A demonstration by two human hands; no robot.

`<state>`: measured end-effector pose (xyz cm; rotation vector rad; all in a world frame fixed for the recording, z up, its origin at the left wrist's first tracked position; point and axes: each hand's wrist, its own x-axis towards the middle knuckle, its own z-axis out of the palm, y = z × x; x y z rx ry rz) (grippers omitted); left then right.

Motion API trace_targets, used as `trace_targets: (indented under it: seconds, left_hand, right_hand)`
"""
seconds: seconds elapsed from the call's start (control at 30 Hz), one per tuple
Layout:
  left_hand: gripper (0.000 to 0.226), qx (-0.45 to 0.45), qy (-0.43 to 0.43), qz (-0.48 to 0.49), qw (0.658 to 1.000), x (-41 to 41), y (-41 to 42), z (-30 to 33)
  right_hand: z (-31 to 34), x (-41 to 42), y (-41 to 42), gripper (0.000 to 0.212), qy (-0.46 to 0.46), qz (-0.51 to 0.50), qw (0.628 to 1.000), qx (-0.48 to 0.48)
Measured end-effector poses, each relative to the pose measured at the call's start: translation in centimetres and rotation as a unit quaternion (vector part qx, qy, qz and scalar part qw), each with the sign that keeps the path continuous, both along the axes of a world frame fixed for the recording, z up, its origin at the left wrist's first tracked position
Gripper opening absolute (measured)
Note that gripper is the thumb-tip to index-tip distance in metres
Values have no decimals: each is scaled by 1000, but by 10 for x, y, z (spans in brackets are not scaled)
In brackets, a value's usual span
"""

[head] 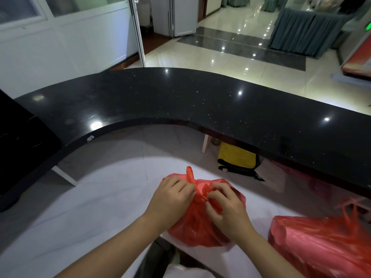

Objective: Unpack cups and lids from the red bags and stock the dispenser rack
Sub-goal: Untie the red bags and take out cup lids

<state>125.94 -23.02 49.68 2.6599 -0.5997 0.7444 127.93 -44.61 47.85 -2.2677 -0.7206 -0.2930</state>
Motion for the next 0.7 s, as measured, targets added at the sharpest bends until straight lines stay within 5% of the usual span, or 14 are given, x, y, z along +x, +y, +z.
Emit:
trace_targets:
  seconds: [0.23,0.4,0.53,0.7]
  left_hand:
    - [5,-91,124,139,978,4,10,10]
    - [22,-20,94,29,995,3,11,7]
    - [11,41,27,-27,998,6,11,11]
    - [21,-6,33,-33,999,4,11,19]
  right_hand:
    - [-5,-8,-13,14,40,1,999,3]
    - [1,-10,-9,12,34,-3,998,44]
    - [7,-10,-1,10,31,16,997,71]
    - [8,-18,5,10,112,22,991,63]
